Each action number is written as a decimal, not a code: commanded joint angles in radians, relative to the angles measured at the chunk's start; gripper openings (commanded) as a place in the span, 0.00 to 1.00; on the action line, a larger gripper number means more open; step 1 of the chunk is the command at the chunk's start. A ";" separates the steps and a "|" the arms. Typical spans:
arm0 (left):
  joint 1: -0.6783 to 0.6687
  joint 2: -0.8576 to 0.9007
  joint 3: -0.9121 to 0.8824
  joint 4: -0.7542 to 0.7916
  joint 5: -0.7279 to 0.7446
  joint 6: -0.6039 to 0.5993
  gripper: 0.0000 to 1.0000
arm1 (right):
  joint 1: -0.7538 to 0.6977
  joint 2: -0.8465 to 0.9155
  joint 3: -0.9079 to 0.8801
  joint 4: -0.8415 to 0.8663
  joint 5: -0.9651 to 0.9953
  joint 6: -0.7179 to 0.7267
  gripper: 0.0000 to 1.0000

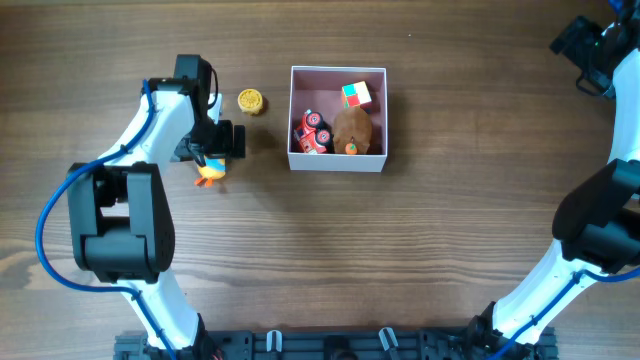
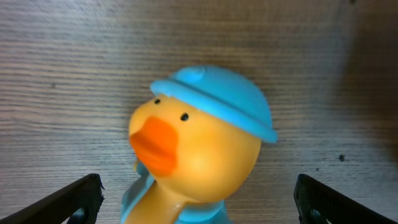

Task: Pack container
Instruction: 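Carry the duck into the box and release it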

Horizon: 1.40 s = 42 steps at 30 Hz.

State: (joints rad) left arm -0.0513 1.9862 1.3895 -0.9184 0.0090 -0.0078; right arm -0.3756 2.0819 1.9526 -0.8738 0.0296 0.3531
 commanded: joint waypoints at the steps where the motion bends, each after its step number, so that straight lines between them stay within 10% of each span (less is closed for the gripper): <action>1: 0.003 0.011 -0.036 0.004 0.017 0.030 1.00 | 0.006 0.016 0.002 0.002 -0.005 -0.010 1.00; 10: 0.003 0.011 -0.037 0.039 0.017 0.030 0.36 | 0.006 0.016 0.002 0.002 -0.005 -0.010 1.00; 25: -0.048 -0.068 0.502 -0.126 0.061 0.030 0.35 | 0.006 0.016 0.002 0.002 -0.005 -0.010 1.00; 42: -0.402 -0.071 0.515 0.134 0.072 0.030 0.61 | 0.006 0.016 0.002 0.002 -0.005 -0.010 1.00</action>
State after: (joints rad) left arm -0.4610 1.9194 1.8862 -0.8047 0.1032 0.0212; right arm -0.3756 2.0819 1.9526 -0.8738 0.0296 0.3531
